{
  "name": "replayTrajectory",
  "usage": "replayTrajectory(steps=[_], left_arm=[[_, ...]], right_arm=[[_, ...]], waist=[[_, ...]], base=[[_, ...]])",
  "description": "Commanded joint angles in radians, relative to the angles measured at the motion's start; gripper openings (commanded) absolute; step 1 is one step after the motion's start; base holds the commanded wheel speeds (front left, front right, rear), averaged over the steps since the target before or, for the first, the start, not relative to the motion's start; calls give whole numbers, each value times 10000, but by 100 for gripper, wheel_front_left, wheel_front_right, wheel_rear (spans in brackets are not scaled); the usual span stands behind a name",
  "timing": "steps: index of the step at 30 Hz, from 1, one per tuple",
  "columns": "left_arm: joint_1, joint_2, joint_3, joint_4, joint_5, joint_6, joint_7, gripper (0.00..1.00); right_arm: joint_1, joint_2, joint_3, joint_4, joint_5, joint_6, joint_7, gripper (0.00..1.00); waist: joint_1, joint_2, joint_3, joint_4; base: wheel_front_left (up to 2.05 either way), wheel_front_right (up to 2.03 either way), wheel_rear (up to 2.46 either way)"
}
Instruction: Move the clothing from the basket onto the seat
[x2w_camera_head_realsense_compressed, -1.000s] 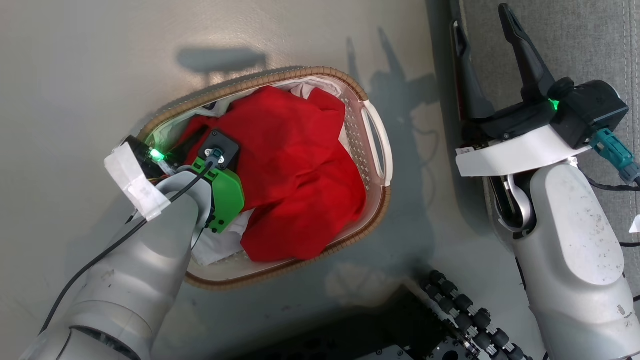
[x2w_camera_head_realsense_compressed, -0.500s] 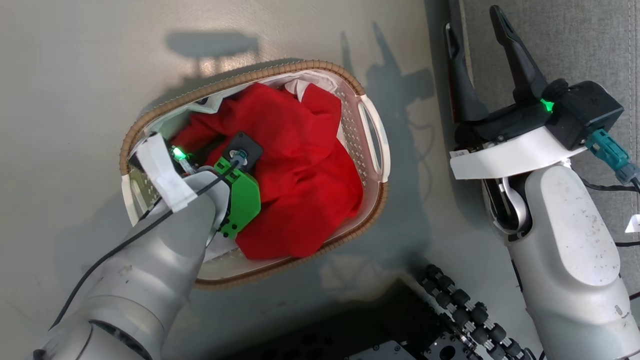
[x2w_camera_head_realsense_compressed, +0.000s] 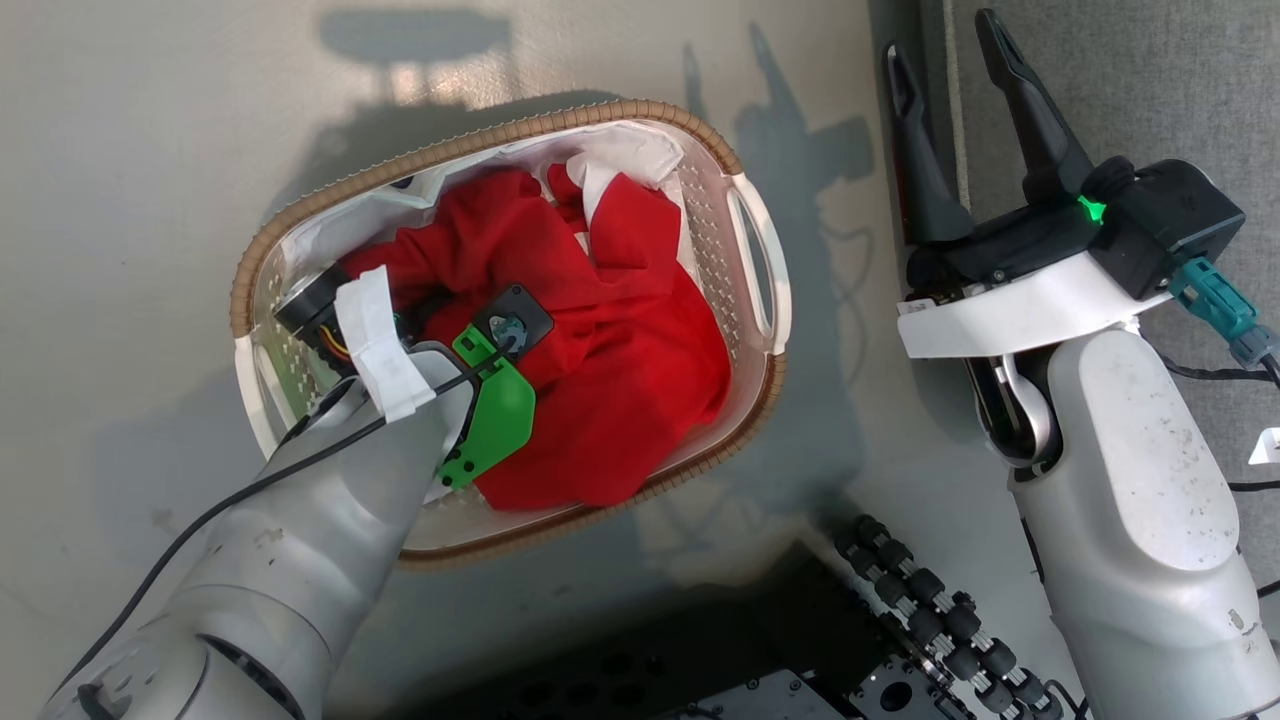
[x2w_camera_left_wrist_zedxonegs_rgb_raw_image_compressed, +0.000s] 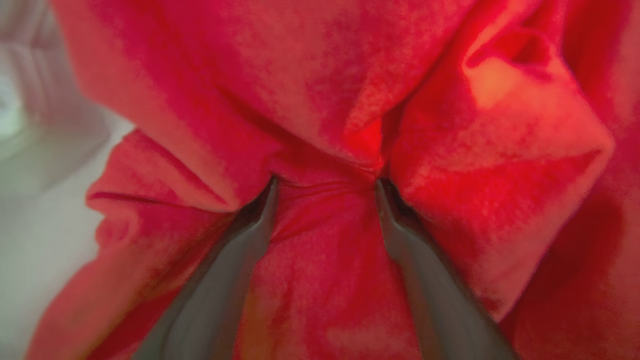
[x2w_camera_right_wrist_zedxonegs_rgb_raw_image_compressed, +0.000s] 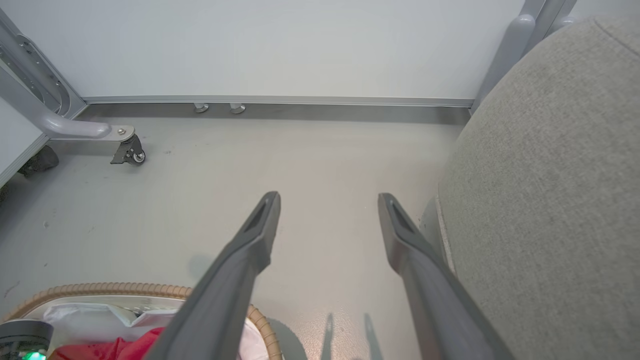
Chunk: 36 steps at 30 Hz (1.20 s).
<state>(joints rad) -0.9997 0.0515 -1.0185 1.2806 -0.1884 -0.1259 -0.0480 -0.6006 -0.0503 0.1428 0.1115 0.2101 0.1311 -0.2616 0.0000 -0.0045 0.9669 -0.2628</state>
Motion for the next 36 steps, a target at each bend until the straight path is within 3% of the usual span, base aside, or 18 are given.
replayTrajectory(steps=[1, 4, 5, 6, 15, 25, 36], left_arm=[[-139, 119, -56, 67, 39, 75, 31, 100], [-167, 174, -89, 88, -2, 133, 72, 100], [-166, 184, -86, 93, -41, 125, 83, 35], [-144, 200, -60, 94, -90, 123, 109, 0], [401, 307, 161, 103, -515, 213, -496, 0], [1193, 87, 495, -77, -1334, 21, -1963, 0], [2712, 14, 1262, -2389, -2233, -47, -2172, 0]], right_arm=[[-93, -17, 18, -27, 2, -6, -49, 100], [-120, -17, 56, -4, 65, -6, -49, 100], [-133, -17, 72, 12, 84, -6, -49, 100], [-147, -16, 95, 33, 104, -6, -49, 100], [-134, -17, 111, 241, 203, -6, -49, 100], [180, -28, -22, 808, -218, -7, -49, 100], [1121, -28, -350, 1501, -609, -7, -49, 100]], waist=[[0, 45, 45, -5], [0, 45, 63, -19], [0, 45, 57, -24], [0, 45, 35, -32], [0, 45, -682, -38], [0, 45, -2489, 571], [0, 45, -4924, 1433]], base=[[0, 0, 0], [0, 0, 0], [0, 0, 0], [0, 0, 0], [0, 0, 0], [0, 0, 0], [0, 0, 0]])
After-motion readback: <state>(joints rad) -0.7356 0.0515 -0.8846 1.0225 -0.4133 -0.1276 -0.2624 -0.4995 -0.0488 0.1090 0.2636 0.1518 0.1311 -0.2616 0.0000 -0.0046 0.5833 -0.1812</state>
